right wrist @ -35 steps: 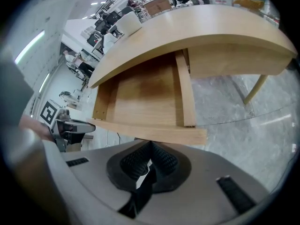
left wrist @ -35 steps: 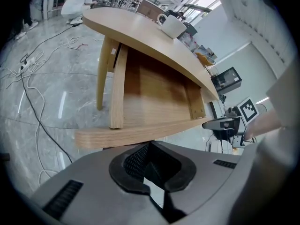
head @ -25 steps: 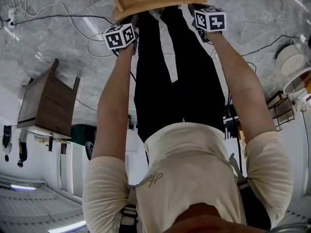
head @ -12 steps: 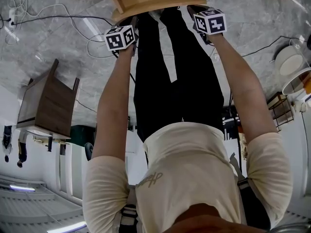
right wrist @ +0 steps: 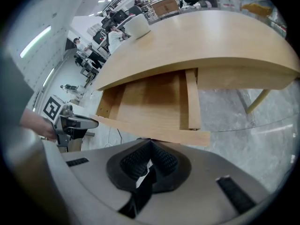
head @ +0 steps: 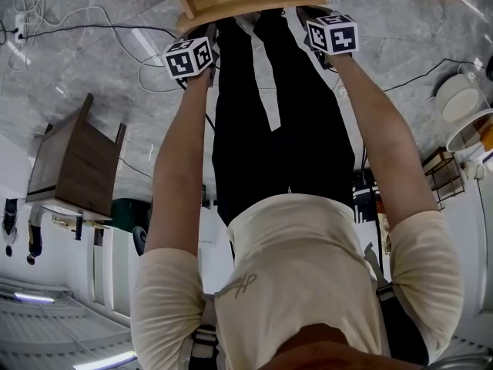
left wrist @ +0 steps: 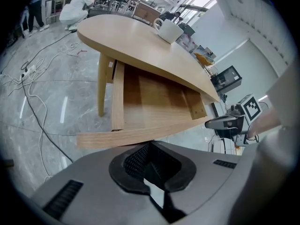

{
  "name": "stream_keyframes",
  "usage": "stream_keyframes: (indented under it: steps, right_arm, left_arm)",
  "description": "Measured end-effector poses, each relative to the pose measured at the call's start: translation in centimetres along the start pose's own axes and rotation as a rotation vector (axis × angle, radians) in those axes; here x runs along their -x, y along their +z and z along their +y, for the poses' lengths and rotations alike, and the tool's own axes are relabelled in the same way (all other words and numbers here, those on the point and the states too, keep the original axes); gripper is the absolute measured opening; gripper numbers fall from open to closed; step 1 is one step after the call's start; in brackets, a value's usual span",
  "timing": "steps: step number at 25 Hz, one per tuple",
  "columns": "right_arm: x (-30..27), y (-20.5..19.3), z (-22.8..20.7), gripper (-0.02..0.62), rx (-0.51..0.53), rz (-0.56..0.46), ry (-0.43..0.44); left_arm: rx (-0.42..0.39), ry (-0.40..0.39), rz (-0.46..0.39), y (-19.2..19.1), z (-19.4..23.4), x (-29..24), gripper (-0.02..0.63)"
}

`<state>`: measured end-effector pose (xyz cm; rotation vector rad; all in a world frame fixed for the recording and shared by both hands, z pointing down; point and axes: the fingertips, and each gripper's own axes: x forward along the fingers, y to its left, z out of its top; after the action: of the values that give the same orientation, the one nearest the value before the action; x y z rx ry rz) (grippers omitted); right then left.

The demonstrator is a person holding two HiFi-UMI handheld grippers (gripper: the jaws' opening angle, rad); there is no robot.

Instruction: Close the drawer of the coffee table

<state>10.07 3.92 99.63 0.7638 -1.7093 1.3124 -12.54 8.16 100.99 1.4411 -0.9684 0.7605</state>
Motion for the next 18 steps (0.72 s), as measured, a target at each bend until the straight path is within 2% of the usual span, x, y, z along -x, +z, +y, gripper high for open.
stream_keyframes:
  steps: [9, 18]
  right_arm:
    - [-0.1, 1.0, -0.1, -0.005, 0.0, -0.006, 0.003]
    - [-0.6, 2.1, -0.3, -0.005, 0.005, -0.022, 0.004]
  left_arm:
    - [0.029, 0.015, -0.011, 1.2, 0.3, -0.1, 0.005]
    - [0.021, 0.024, -0.026, 2.3, 0.6, -0.5, 0.005]
